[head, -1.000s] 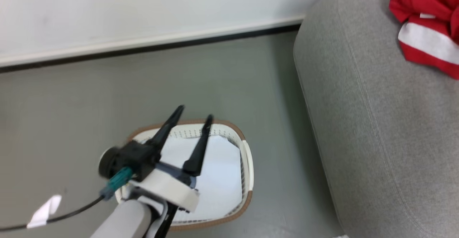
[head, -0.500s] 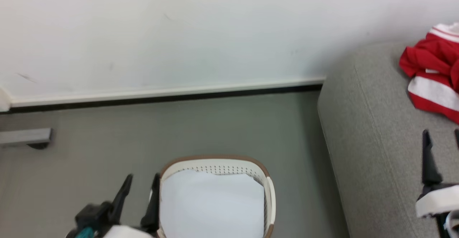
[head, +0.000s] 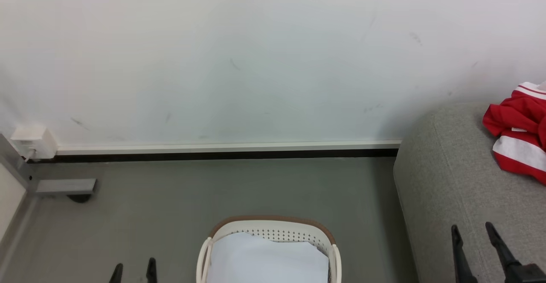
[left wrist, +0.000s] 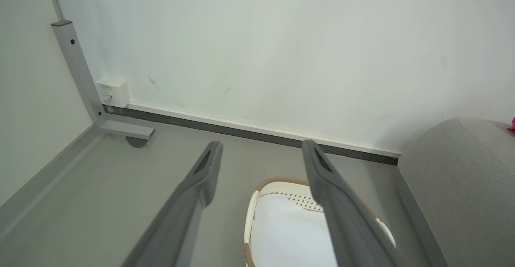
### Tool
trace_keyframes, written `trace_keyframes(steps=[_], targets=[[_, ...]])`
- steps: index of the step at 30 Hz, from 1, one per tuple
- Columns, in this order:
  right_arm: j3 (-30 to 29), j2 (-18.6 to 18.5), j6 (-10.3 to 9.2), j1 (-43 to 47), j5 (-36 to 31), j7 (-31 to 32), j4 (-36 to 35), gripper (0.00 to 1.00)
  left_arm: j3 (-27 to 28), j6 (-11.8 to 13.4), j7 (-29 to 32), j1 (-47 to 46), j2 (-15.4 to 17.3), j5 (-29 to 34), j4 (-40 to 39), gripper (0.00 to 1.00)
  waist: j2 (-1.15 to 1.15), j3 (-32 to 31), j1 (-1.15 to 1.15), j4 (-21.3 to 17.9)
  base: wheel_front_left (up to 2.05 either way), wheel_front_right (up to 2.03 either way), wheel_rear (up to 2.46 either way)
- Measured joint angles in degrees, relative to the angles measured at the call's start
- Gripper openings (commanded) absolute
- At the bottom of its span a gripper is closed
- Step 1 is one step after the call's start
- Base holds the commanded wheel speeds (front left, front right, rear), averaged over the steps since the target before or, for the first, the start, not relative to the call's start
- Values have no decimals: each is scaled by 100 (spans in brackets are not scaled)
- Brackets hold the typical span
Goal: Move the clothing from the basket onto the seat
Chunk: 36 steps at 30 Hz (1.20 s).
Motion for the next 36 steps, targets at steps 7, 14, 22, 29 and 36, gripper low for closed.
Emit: trace_keyframes(steps=[7, 14, 22, 29, 36], targets=[[112, 46, 0, 325, -60, 0, -10, 100, 390, -348, 0, 210, -265, 400, 67, 100, 0, -153, 0, 26, 0, 0, 0], [182, 51, 0, 387, 174, 0, 142, 100, 648, -676, 0, 213, -492, 733, 41, 100, 0, -158, 1, 15, 0, 0, 0], [255, 56, 0, 430, 257, 0, 320, 100, 858, -904, 0, 204, -659, 958, 53, 100, 0, -150, 1, 4, 0, 0, 0], [275, 56, 0, 415, 276, 0, 335, 100, 920, -1025, 0, 199, -760, 1187, -41, 100, 0, -144, 1, -22, 0, 0, 0], [308, 56, 0, 408, 314, 0, 333, 100, 992, -1082, 0, 186, -813, 1291, -118, 100, 0, -141, 1, -29, 0, 0, 0]])
